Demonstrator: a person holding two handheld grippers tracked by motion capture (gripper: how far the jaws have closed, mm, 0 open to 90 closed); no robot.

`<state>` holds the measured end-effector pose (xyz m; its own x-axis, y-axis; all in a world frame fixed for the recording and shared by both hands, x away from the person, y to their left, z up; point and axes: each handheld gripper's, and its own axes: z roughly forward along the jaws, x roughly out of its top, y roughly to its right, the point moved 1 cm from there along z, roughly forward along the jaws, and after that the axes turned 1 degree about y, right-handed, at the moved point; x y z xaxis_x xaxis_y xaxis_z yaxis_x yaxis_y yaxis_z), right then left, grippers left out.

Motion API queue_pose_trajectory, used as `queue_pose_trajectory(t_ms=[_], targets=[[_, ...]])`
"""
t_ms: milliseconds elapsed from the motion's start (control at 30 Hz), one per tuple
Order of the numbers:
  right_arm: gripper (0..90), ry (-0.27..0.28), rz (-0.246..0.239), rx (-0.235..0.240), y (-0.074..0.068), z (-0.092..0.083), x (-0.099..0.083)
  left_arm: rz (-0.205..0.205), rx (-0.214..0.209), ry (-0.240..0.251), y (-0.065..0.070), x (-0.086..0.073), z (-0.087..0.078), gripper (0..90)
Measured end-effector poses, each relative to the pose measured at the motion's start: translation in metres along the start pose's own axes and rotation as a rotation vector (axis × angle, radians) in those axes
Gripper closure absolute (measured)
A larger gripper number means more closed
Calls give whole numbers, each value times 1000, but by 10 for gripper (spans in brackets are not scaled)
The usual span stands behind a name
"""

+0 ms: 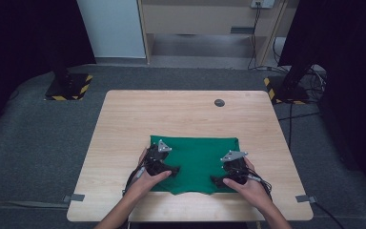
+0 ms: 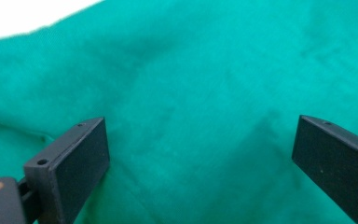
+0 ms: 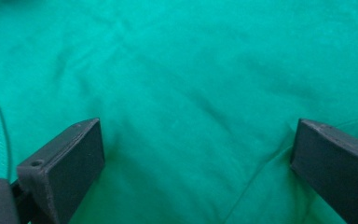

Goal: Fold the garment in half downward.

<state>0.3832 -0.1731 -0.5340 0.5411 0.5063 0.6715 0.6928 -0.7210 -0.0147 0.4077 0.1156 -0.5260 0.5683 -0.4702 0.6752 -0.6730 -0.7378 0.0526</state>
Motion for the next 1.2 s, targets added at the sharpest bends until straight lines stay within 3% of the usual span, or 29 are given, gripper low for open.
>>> queue_pose_trajectory(t_ms=[200, 467, 667, 867, 1200], targets=[[27, 31, -34, 14, -8, -10, 11, 12, 4, 43, -5, 21, -20, 27], [38, 27, -82, 33, -20, -21, 22, 38, 9, 47, -20, 43, -41, 42], [60, 25, -105, 55, -27, -26, 27, 71, 20, 35, -31, 54, -52, 62], [65, 34, -137, 83, -38, -30, 37, 68, 20, 36, -43, 70, -63, 57], [69, 30, -187, 121, -58, -26, 50, 72, 43, 50, -51, 91, -73, 58]])
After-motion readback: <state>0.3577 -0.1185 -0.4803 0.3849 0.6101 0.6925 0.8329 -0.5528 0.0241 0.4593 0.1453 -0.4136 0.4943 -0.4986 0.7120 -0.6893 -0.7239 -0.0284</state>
